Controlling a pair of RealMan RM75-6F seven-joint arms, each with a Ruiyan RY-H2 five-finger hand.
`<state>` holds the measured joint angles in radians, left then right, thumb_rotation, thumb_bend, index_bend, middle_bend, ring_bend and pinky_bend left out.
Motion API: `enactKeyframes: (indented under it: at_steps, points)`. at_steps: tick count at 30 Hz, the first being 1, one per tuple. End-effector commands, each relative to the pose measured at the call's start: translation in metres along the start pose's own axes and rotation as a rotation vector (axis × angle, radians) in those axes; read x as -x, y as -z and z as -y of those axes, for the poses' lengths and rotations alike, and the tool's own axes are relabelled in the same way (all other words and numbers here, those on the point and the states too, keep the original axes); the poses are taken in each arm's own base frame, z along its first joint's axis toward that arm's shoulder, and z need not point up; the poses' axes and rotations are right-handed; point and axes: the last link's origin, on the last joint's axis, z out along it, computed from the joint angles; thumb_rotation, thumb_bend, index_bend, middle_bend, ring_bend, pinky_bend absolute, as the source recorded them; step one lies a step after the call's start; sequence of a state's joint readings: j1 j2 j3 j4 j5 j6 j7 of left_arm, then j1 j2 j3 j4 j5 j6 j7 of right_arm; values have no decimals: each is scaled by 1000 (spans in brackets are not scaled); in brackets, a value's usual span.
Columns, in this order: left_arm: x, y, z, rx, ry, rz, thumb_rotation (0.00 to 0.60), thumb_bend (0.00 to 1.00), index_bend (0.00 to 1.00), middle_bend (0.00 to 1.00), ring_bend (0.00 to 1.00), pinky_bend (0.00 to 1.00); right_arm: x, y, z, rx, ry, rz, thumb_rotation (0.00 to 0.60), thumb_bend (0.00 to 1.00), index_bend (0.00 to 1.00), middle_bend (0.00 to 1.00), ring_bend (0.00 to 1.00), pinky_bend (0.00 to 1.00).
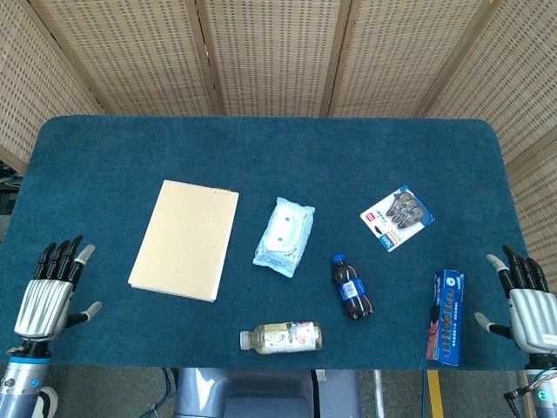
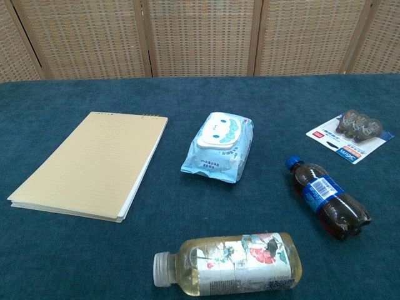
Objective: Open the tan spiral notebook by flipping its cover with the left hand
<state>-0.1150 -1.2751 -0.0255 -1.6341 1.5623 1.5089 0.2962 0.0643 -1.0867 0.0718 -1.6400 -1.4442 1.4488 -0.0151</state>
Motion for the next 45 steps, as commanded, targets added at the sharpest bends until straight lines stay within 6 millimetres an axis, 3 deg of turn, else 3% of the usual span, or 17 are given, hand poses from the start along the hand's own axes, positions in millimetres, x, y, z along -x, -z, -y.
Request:
enactKeyframes:
  at_steps: [1, 34, 45]
  points:
    - [0, 0, 0, 0, 0, 0, 600, 0, 0, 0, 0, 0, 0, 0, 0, 0, 0, 1, 600, 156, 110, 0, 0, 0]
    - [7, -6, -7, 23, 3, 13, 600, 0, 0, 0, 0, 0, 1, 0, 2, 4, -17, 15, 600, 156, 110, 0, 0, 0]
    - [24, -24, -32, 75, 7, 51, 600, 4, 0, 0, 0, 0, 1, -1, 3, 11, -32, 18, 600, 156, 110, 0, 0, 0]
